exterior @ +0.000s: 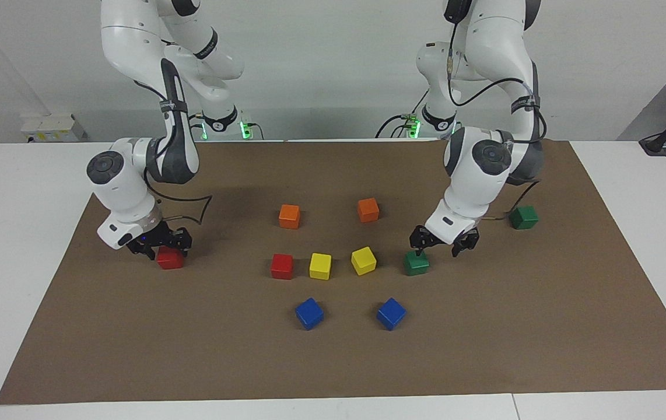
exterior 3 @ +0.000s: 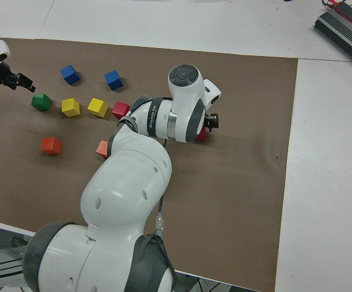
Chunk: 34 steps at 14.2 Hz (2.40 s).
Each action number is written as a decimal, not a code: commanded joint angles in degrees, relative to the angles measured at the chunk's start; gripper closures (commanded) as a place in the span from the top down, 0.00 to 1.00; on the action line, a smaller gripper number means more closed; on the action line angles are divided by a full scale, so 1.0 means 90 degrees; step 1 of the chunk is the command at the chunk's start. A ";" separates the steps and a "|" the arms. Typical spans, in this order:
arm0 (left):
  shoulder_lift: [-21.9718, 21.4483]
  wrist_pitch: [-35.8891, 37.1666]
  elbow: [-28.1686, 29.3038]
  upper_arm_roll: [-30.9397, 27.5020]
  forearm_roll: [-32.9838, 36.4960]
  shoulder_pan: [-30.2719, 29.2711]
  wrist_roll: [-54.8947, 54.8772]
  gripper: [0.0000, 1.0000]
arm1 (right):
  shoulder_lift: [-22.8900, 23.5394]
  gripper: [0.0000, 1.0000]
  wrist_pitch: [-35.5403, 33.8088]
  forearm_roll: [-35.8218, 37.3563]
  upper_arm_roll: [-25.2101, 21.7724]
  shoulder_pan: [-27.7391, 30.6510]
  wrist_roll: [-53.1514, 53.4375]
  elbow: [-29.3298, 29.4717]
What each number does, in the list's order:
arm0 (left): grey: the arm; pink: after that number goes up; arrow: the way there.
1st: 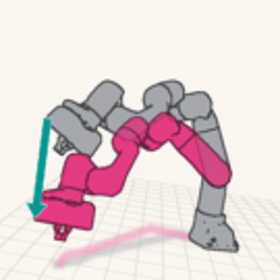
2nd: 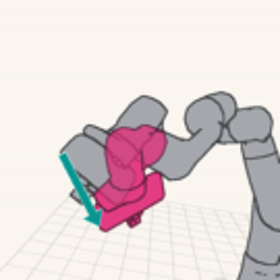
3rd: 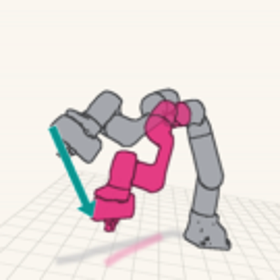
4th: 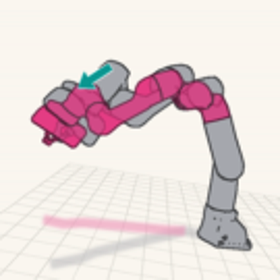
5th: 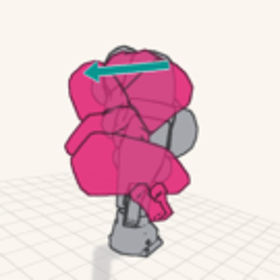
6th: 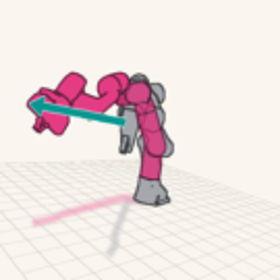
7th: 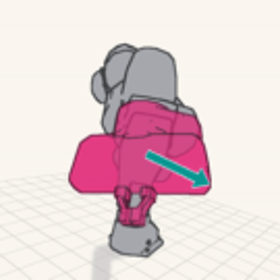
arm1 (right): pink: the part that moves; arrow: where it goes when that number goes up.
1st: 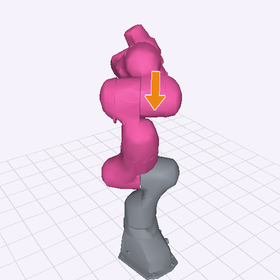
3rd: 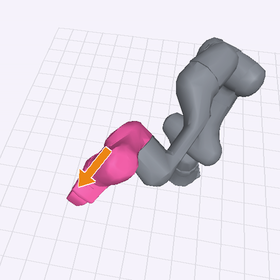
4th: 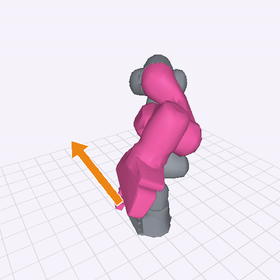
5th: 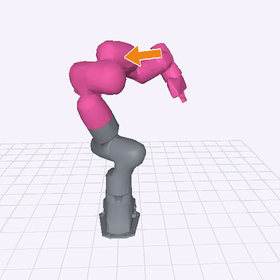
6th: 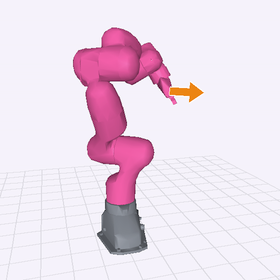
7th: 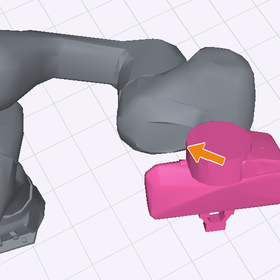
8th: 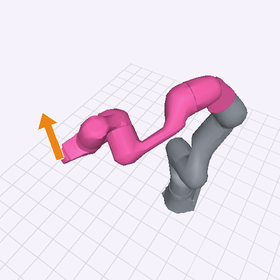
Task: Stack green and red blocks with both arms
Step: 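Reach and grasp the second green block with the left gripper, then lift the second green with the left gripper while the right gripper grasps red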
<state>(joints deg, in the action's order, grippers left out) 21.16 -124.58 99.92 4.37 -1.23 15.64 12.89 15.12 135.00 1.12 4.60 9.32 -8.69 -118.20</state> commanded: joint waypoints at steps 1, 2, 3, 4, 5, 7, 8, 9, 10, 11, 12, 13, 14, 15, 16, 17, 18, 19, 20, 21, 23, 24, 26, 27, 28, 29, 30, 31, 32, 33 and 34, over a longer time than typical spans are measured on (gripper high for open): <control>0.0295 -0.0200 -0.0194 -0.0125 0.0020 0.0205 0.0130 1.00 | 0.0009 1.00 0.0128 -0.0056 0.0084 0.0126 -0.0138 -0.0031; 0.0382 -0.0288 -0.0184 -0.0125 0.0020 0.0254 0.0207 1.00 | -0.0010 1.00 0.0040 -0.0056 0.0084 0.0126 -0.0138 0.0027; 0.0441 -0.0366 -0.0155 -0.0125 0.0030 0.0284 0.0218 1.00 | -0.0078 1.00 -0.0057 -0.0056 0.0084 0.0116 -0.0138 0.0086; 0.0480 -0.0386 -0.0135 -0.0125 0.0097 0.0284 0.0218 1.00 | -0.0166 1.00 -0.0406 -0.0056 0.0084 0.0116 -0.0138 0.0260; 0.0490 -0.0396 -0.0116 -0.0125 0.0127 0.0284 0.0218 1.00 | -0.0215 1.00 -0.0767 -0.0056 0.0084 0.0116 -0.0138 0.0485; 0.0491 -0.0455 0.0020 -0.0125 0.0127 0.0323 0.0227 1.00 | -0.0332 1.00 -0.1490 -0.0065 0.0094 0.0078 0.0036 0.0963; 0.0491 -0.0600 0.0156 -0.0125 0.0127 0.0371 0.0237 1.00 | -0.0352 1.00 -0.1842 -0.0066 0.0104 0.0029 0.0251 0.1236; 0.0481 -0.0804 0.0322 -0.0125 0.0127 0.0372 0.0315 1.00 | -0.0343 1.00 -0.2203 -0.0066 0.0143 -0.0010 0.0717 0.1558; 0.0471 -0.0942 0.0440 -0.0125 0.0127 0.0381 0.0393 1.00 | -0.0275 1.00 -0.2574 -0.0056 0.0259 -0.0194 0.1263 0.1948; 0.0471 -0.0982 0.0489 -0.0125 0.0137 0.0391 0.0452 1.00 | -0.0197 1.00 -0.2984 -0.0027 0.0270 -0.0506 0.1839 0.2416; 0.0471 -0.0982 0.0528 -0.0125 0.0137 0.0430 0.0472 1.00 | 0.0007 1.00 -0.3220 0.0012 0.0270 -0.0789 0.2415 0.2836; 0.0461 -0.0992 0.0567 -0.0125 0.0137 0.0459 0.0472 1.00 | 0.0135 1.00 -0.3338 0.0042 0.0280 -0.1024 0.2827 0.3150; 0.0461 -0.0992 0.0587 -0.0125 0.0137 0.0469 0.0472 1.00 | 0.0252 1.00 -0.3368 0.0052 0.0270 -0.1316 0.3102 0.3385; 0.0461 -0.0992 0.0587 -0.0134 0.0137 0.0469 0.0472 0.90 | 0.0398 1.00 -0.3398 0.0023 0.0270 -0.1542 0.3327 0.3590; 0.0452 -0.0982 0.0587 -0.0144 0.0137 0.0469 0.0472 0.59 | 0.0574 1.00 -0.3504 0.0022 0.0270 -0.1737 0.3629 0.3766; 0.0451 -0.0973 0.0578 -0.0144 0.0147 0.0440 0.0472 0.28 | 0.0769 0.99 -0.3554 0.0061 0.0270 -0.1933 0.3951 0.4000; 0.0451 -0.0934 0.0568 -0.0144 0.0215 0.0431 0.0462 0.00 | 0.0974 0.99 -0.3564 0.0081 0.0260 -0.2147 0.4147 0.4273; 0.0451 -0.0924 0.0568 -0.0144 0.0370 0.0382 0.0443 0.00 | 0.1150 0.98 -0.3564 0.0110 0.0260 -0.2304 0.4256 0.4450; 0.0442 -0.0885 0.0549 -0.0144 0.0410 0.0372 0.0452 0.00 | 0.1287 0.98 -0.3516 0.0168 0.0260 -0.2412 0.4344 0.4568; 0.0442 -0.0865 0.0519 -0.0144 0.0411 0.0372 0.0481 0.00 | 0.1395 0.98 -0.3438 0.0207 0.0260 -0.2500 0.4451 0.4578; 0.0413 -0.0797 0.0432 -0.0144 0.0382 0.0352 0.0501 0.00 | 0.1542 0.97 -0.3194 0.0285 0.0260 -0.2627 0.4666 0.4579; 0.0374 -0.0661 0.0363 -0.0144 0.0362 0.0294 0.0501 0.00 | 0.1571 0.97 -0.3087 0.0421 0.0270 -0.2647 0.4696 0.4559; 0.0170 -0.0369 0.0265 -0.0125 0.0304 0.0070 0.0482 0.00 | 0.1571 0.97 -0.2687 0.0481 0.0270 -0.2609 0.4696 0.4316; -0.0044 -0.0212 0.0275 -0.0125 0.0187 -0.0095 0.0452 0.00 | 0.1571 0.97 -0.2569 0.0481 0.0280 -0.2570 0.4686 0.4170; -0.0240 -0.0017 0.0285 -0.0115 0.0147 -0.0281 0.0404 0.00 | 0.1562 0.97 -0.2500 0.0481 0.0280 -0.2560 0.4667 0.4091; -0.0435 0.0226 0.0285 -0.0096 0.0147 -0.0466 0.0394 0.00 | 0.1562 0.97 -0.2490 0.0481 0.0280 -0.2560 0.4667 0.4032; -0.0621 0.0432 0.0304 -0.0095 0.0147 -0.0603 0.0355 0.00 | 0.1562 0.97 -0.2470 0.0481 0.0280 -0.2569 0.4667 0.3983; -0.0787 0.0675 0.0314 -0.0095 0.0147 -0.0759 0.0190 0.00 | 0.1523 0.97 -0.2306 0.0472 0.0280 -0.2589 0.4667 0.3809; -0.0914 0.0862 0.0324 -0.0095 0.0137 -0.0935 -0.0082 0.00 | 0.1465 0.97 -0.2111 0.0481 0.0280 -0.2589 0.4628 0.3575; -0.1012 0.1018 0.0353 -0.0095 0.0089 -0.1140 -0.0385 0.00 | 0.1435 0.97 -0.1935 0.0481 0.0280 -0.2579 0.4599 0.3389; -0.1120 0.1107 0.0411 -0.0105 0.0021 -0.1335 -0.0745 0.00 | 0.1396 0.98 -0.1885 0.0481 0.0280 -0.2569 0.4502 0.3281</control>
<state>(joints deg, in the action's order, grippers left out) 13.77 -116.46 101.38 3.00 0.50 6.76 11.29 29.71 115.27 4.41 6.72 -14.27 32.39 -84.12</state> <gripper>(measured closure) 0.454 0.000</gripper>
